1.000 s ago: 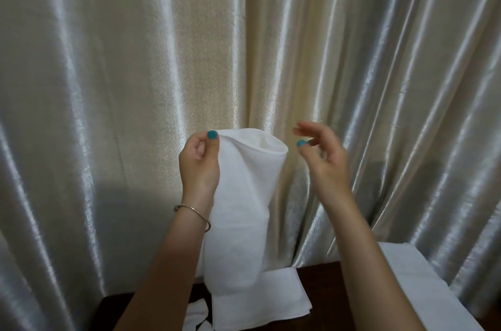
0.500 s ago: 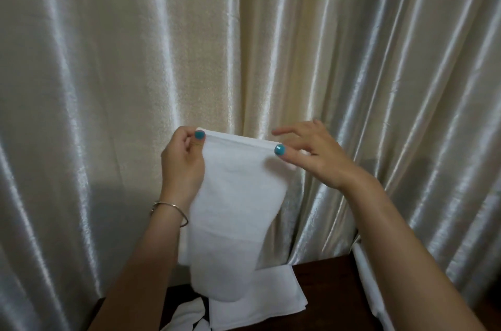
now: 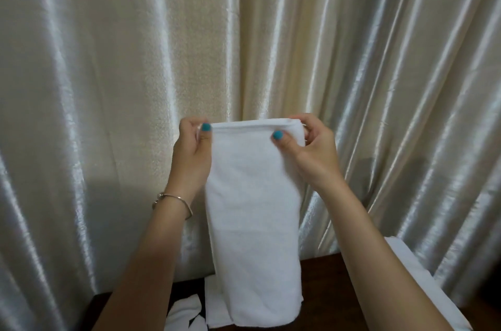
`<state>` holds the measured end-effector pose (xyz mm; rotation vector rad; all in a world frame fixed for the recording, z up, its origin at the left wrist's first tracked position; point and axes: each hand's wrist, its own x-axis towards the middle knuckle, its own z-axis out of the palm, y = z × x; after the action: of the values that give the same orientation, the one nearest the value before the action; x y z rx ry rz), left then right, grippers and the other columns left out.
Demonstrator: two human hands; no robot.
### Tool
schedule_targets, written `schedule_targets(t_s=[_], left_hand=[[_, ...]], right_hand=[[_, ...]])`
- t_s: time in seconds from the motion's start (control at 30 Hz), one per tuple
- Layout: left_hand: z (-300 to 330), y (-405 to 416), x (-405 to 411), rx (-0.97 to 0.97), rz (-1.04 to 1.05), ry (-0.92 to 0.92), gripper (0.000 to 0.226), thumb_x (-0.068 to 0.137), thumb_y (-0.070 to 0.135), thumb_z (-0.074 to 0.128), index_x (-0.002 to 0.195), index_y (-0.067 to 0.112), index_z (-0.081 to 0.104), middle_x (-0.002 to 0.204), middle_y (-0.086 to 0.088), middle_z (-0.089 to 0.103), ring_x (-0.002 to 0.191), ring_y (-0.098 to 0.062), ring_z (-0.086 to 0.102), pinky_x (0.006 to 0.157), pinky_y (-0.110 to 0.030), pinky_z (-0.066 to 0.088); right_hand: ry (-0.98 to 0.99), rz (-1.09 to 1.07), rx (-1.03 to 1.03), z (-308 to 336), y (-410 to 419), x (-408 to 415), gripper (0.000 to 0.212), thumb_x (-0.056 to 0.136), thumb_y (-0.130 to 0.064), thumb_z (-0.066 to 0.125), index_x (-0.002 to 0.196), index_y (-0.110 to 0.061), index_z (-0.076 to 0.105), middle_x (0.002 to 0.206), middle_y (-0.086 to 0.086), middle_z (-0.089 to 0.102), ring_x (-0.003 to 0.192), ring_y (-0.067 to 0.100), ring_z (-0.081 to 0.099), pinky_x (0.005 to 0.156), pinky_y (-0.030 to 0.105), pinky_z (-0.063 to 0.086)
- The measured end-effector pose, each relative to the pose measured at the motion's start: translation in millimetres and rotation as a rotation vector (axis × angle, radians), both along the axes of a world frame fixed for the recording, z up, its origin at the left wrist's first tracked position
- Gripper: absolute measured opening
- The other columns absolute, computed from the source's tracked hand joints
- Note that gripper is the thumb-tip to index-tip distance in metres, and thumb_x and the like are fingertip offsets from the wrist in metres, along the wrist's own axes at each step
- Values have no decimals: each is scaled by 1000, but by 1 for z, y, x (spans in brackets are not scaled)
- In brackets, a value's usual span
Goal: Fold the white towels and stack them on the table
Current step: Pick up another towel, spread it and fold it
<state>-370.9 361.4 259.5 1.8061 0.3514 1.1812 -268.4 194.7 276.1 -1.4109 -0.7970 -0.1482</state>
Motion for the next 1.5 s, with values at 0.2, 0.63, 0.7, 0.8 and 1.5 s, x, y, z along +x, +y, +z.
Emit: schedule_targets(t_s=[0.2, 0.63, 0.7, 0.8, 1.5], left_hand=[[39, -22, 2, 684, -284, 461, 117, 47, 55, 82, 145, 42, 18, 122, 13, 59, 116, 17, 42, 111, -28, 30], [38, -13, 24, 723, -204, 604, 41, 74, 54, 69, 61, 18, 53, 56, 8, 53, 61, -12, 53, 62, -32, 40], [36, -10, 23, 681, -182, 576, 38, 70, 56, 63, 59, 22, 51, 52, 8, 49, 57, -12, 49, 59, -31, 37], [34, -5, 22, 613, -141, 533, 31, 74, 50, 65, 60, 26, 53, 53, 7, 50, 57, -12, 48, 58, -31, 37], [27, 88, -18, 109, -42, 336, 15, 92, 38, 58, 85, 28, 66, 88, 8, 67, 80, -12, 60, 74, -29, 45]], right_hand=[[-108, 126, -144, -10, 11, -14, 23, 70, -9, 84, 79, -25, 69, 75, -8, 71, 71, 6, 65, 67, 26, 52], [269, 182, -301, -71, -11, 3, 13, 72, -15, 83, 73, -11, 70, 61, -9, 70, 59, 6, 65, 55, 22, 53], [258, 86, -251, -72, -8, 1, 21, 73, -20, 83, 63, -10, 66, 50, -10, 63, 49, 3, 58, 45, 18, 45], [203, 110, -308, -72, -10, 4, 16, 74, -21, 81, 69, -17, 67, 55, -12, 66, 53, 1, 61, 48, 19, 47], [707, 77, 3, -113, -57, 46, 22, 81, -11, 71, 101, -2, 65, 86, 9, 74, 80, 25, 69, 67, 32, 58]])
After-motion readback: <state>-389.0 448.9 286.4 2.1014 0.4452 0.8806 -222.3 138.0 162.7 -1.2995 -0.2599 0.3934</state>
